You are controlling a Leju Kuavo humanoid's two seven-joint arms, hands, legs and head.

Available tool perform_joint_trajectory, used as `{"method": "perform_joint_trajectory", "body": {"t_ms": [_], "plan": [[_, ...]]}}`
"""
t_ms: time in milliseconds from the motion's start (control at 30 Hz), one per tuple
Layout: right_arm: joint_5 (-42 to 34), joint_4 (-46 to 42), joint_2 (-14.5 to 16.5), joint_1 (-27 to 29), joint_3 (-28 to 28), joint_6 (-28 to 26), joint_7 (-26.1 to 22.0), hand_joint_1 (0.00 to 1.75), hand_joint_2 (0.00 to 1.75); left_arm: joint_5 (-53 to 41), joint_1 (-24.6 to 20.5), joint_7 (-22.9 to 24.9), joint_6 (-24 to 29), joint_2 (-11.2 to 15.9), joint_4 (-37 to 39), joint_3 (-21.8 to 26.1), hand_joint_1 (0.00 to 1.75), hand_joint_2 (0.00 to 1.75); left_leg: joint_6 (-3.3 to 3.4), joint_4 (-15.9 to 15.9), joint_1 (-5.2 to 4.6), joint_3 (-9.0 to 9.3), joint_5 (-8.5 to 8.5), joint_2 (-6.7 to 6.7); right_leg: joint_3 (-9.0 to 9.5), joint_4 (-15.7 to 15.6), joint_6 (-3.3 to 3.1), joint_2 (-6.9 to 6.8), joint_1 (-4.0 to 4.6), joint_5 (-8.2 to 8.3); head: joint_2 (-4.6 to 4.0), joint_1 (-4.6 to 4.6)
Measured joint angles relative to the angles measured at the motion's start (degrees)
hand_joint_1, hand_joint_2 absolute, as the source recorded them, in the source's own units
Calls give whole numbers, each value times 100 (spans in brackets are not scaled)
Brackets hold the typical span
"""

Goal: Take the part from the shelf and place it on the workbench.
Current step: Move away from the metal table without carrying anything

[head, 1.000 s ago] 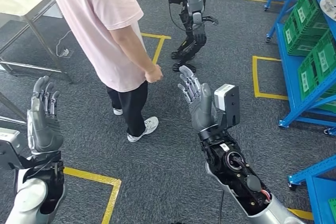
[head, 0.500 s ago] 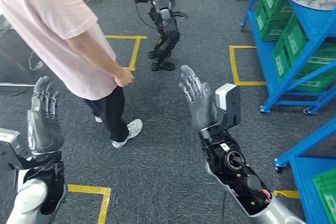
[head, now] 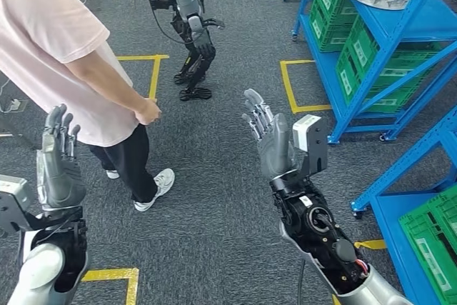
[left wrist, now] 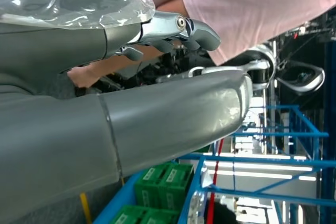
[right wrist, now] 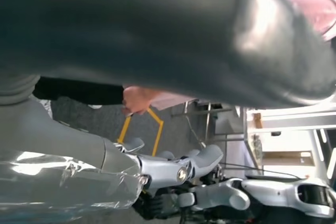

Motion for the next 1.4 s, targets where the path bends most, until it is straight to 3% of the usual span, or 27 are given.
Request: {"method": "perform_joint_trajectory", "body": {"t_ms": [67,100,133,200,267,367,400,467,533,567,600,633,700,767,867,933,967,1033,1067,1100,1133,1200,1267,1333,1400], "plan": [[0,0,0,15,2,0,3,0,0,1,9,1,0,-1,0,0,0,0,5,3,-9,6,-14,116,-329,684,45,-97,-33,-224,0,45],[0,0,0,22,3,0,4,0,0,2,10,2,0,-2,0,0,0,0,-2,5,-9,16,-24,170,-338,702,59,-116,-46,-169,0,59],[0,0,0,23,3,0,4,0,0,2,10,2,0,-2,0,0,0,0,-16,8,-6,33,-40,220,-216,460,66,-143,-57,-4,0,79],[0,0,0,19,3,0,5,0,0,2,9,2,0,-3,0,0,0,0,-62,18,-13,80,-83,305,243,-433,56,-313,-46,388,0,129],[0,0,0,14,2,-1,4,0,0,2,5,2,0,-2,0,-1,0,0,-113,35,-46,94,-112,374,539,-994,-6,-445,-6,540,0,151],[0,-2,0,18,2,0,4,0,0,1,1,3,0,-2,-1,-2,0,0,-194,46,-55,98,-136,484,555,-1056,-123,-334,15,539,0,109],[0,-5,0,14,1,0,3,0,0,0,-1,2,0,-2,-1,-2,0,0,-226,112,-41,81,-198,434,557,-1069,-163,-283,6,551,0,93],[0,-11,0,0,1,0,1,0,0,0,-3,0,0,0,-2,-1,0,0,-271,597,-16,-129,-495,209,566,-1096,-232,-197,-14,577,0,39],[0,-12,0,-3,4,0,2,0,0,1,10,-1,0,5,-1,0,0,0,-285,1487,-12,-574,-878,39,548,-1097,-263,-109,-5,586,0,-41],[0,-11,0,2,7,0,3,0,0,1,20,0,0,10,0,-1,0,0,-285,1819,-13,-758,-966,18,541,-1097,-270,-60,1,588,0,-68],[0,-11,0,6,8,0,4,0,0,2,27,1,0,14,0,-1,0,0,-278,1936,-13,-842,-939,12,539,-1096,-273,-10,6,590,0,-85],[0,-11,0,9,9,0,5,0,0,2,29,1,0,18,0,-1,0,0,-265,1785,-13,-793,-791,10,542,-1095,-274,40,9,592,0,-98],[0,-11,0,9,9,0,5,0,0,2,24,1,0,22,0,0,0,0,-218,937,-12,-411,-345,-38,553,-1092,-264,128,10,594,0,-122],[0,-11,0,8,8,1,5,0,0,1,11,1,0,22,0,-1,0,0,-178,240,-22,-96,-99,-93,538,-1078,-224,201,26,594,0,-132],[0,-11,0,12,7,1,5,0,0,0,3,1,0,20,0,-2,0,0,-119,83,-40,-38,-71,-68,507,-1078,-124,257,19,599,0,-117],[0,-13,0,10,3,0,4,0,0,1,-1,0,0,15,-1,-1,0,0,-53,55,-18,-19,-47,-23,411,-885,-64,160,17,459,0,-87],[0,-13,0,8,1,-1,4,0,0,0,-1,0,-3,11,-1,-1,0,0,-25,41,-7,-10,-39,9,284,-601,-37,78,14,294,0,-52],[0,-12,0,16,2,-13,7,0,0,1,4,0,-22,8,-1,-1,0,0,2,42,-16,-8,-44,70,-92,251,8,-60,4,-105,0,22],[0,-11,0,26,2,-25,11,0,0,1,7,1,-37,6,0,-2,0,0,4,43,-18,-6,-49,109,-258,610,26,-85,-2,-227,0,44],[0,-11,0,36,2,-37,17,0,0,2,9,1,-50,4,0,-2,0,0,0,45,-19,-1,-55,146,-329,761,37,-99,-7,-238,0,62],[0,-11,0,41,2,-48,24,0,0,2,9,3,-57,1,0,-2,0,0,-9,46,-17,11,-66,188,-274,654,41,-118,-12,-131,0,85],[0,-13,0,41,2,-54,36,0,0,2,7,7,-64,-4,-2,-2,0,0,-47,50,-16,57,-101,268,129,-159,28,-244,-15,271,0,137],[0,-16,0,35,1,-54,43,0,0,4,3,16,-64,-4,-7,-2,0,0,-100,64,-47,83,-136,339,493,-867,-30,-431,29,492,0,172],[0,-17,0,36,1,-52,50,0,0,7,1,28,-63,-3,-11,-2,0,0,-147,72,-79,82,-147,428,565,-1011,-108,-446,72,493,0,147],[0,-19,0,40,1,-49,51,0,0,8,-3,31,-63,-2,-17,-2,0,0,-203,97,-65,88,-190,470,561,-1022,-180,-322,62,512,0,110]]}}
